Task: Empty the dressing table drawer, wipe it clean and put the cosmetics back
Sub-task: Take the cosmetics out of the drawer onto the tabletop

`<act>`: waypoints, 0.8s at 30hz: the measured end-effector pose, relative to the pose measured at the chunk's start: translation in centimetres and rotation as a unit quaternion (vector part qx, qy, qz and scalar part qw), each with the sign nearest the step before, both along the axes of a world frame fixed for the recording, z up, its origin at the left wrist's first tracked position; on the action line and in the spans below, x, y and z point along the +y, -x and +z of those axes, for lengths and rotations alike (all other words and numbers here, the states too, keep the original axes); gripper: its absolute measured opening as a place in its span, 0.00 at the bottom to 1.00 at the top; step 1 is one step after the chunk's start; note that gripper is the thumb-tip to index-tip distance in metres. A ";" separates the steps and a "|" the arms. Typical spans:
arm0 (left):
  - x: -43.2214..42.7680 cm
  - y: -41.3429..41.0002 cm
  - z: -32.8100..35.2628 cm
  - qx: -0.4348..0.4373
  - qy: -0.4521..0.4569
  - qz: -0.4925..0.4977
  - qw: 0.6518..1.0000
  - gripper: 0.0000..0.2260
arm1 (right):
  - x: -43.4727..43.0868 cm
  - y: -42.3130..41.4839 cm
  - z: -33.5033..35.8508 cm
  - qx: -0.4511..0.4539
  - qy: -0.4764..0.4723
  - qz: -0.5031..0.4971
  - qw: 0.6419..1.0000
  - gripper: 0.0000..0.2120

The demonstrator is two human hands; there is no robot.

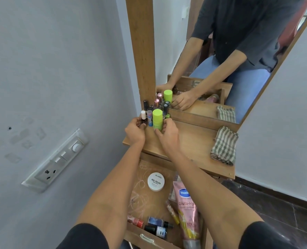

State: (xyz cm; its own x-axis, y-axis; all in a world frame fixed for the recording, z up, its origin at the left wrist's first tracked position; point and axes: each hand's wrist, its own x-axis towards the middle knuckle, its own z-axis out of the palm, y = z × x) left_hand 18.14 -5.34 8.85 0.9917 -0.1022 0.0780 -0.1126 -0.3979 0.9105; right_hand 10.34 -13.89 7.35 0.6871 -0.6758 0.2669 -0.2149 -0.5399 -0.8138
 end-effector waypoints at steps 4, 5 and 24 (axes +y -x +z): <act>-0.3 -0.5 -0.1 0.000 -0.020 0.001 1.000 0.10 | 0.0 0.0 -0.2 -0.002 -0.001 -0.002 1.000 0.15; -0.4 -0.6 -0.2 0.001 -0.025 0.002 1.000 0.10 | 0.0 0.0 -0.2 -0.003 -0.003 -0.004 1.000 0.15; 2.0 0.5 0.0 0.027 -0.006 -0.004 1.000 0.10 | 0.7 2.8 0.4 -0.034 -0.017 -0.001 0.999 0.13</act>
